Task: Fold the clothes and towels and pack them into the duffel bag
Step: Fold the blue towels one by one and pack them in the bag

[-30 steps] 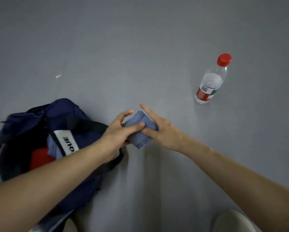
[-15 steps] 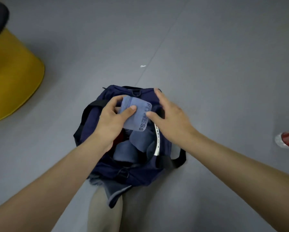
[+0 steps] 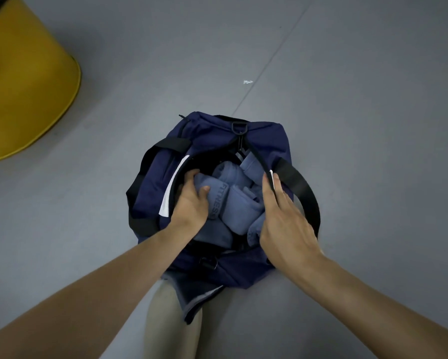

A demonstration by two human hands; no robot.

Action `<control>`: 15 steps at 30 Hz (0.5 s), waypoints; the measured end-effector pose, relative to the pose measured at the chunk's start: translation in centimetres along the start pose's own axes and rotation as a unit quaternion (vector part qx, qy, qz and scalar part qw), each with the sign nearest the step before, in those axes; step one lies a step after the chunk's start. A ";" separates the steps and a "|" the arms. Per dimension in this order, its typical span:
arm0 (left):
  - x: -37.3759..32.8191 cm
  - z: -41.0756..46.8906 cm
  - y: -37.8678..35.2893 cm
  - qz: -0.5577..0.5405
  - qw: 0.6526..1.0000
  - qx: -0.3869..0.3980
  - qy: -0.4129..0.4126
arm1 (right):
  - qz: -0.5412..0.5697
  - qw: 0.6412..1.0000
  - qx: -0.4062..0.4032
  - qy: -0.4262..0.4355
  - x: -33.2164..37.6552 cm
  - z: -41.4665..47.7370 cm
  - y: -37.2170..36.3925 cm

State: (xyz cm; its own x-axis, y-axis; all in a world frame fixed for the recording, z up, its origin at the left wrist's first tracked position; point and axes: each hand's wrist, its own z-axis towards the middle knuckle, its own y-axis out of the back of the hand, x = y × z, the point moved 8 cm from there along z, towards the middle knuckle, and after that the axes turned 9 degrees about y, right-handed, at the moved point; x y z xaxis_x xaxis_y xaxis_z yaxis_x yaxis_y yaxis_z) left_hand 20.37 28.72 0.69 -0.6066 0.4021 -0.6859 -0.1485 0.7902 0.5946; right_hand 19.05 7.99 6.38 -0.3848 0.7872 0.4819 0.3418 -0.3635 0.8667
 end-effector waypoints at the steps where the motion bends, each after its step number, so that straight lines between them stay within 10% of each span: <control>1: 0.5 0.0 0.0 0.028 1.000 -0.012 -0.003 | 0.002 1.000 0.002 0.002 0.1 -0.1 -0.1; 6: 0.6 -0.4 -0.4 0.124 0.989 -0.023 -0.072 | -0.039 0.999 0.007 0.008 0.4 -0.2 -0.5; 11: -0.5 -2.5 -1.5 0.353 0.906 -0.085 -0.220 | -0.063 0.998 -0.007 0.015 0.5 -0.4 -0.3; 15: 2.0 -0.6 -2.8 0.387 0.914 0.008 -0.124 | -0.009 1.000 -0.019 0.000 0.6 -0.5 0.1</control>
State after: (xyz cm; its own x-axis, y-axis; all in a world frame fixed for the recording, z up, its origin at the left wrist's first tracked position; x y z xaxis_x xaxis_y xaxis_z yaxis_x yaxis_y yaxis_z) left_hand 19.17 27.01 -2.10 -0.3295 0.9342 -0.1366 0.2634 0.2299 0.9369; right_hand 18.44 8.24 6.79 -0.3908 0.7940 0.4657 0.3012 -0.3677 0.8798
